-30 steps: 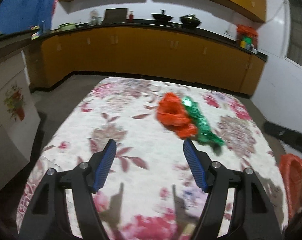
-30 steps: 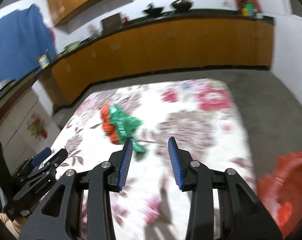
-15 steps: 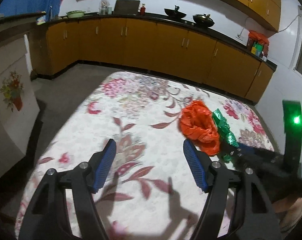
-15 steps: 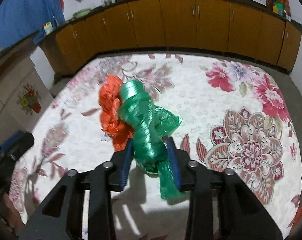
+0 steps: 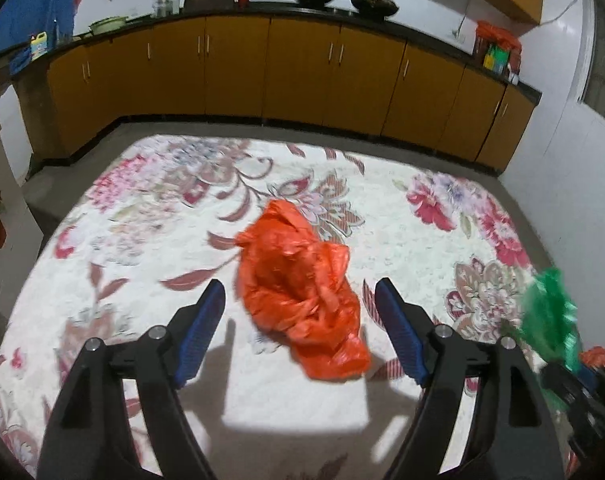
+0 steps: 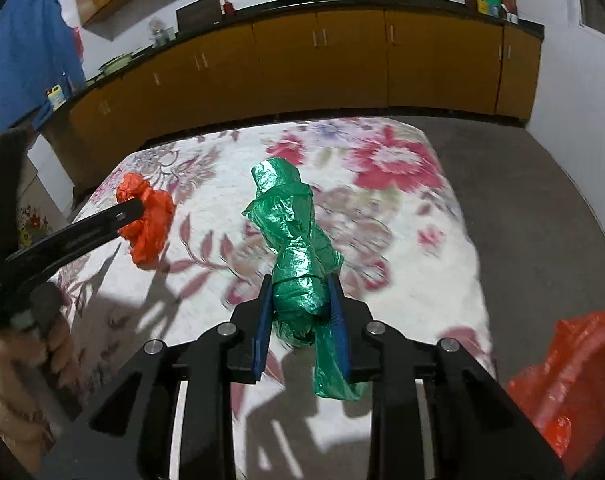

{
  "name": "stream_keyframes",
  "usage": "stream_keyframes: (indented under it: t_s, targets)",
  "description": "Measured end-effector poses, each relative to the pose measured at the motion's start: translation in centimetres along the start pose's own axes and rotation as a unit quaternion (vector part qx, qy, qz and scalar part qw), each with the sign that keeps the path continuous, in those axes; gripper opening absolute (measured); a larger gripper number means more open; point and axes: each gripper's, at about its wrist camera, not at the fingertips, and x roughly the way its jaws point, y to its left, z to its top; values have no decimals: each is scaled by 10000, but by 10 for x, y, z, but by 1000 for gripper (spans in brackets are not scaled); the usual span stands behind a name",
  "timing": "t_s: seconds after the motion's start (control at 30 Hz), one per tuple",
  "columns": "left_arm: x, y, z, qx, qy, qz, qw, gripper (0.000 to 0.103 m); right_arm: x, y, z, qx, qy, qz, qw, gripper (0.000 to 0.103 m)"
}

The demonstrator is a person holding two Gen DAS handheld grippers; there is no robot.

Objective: Collect trash
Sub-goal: 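Grasp the last red bag with the left gripper and lift it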

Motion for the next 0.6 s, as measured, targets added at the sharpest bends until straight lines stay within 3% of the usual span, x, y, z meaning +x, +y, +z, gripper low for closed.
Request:
stream_keyframes:
  t_s: [0.07, 0.13, 0.27, 0.4, 0.6]
  targets:
    - [15, -3, 1, 45, 208, 151, 9997, 72, -6, -6, -5, 58, -6, 42, 10000, 27]
    - [28, -1, 0, -29, 465, 140, 9988, 55, -11, -10, -9, 78, -39, 56, 9999, 27]
    - [26, 1, 1, -93, 417, 12, 9991, 31, -26, -14, -15, 104, -168, 33, 9998, 27]
    - [12, -5, -5, 62, 286, -28, 9996, 28, -45, -18, -19, 108, -323, -45, 9994, 27]
    - [-42, -26, -15, 466, -109, -210, 9986, 28, -88, -31, -27, 162, -660, -293, 9973, 27]
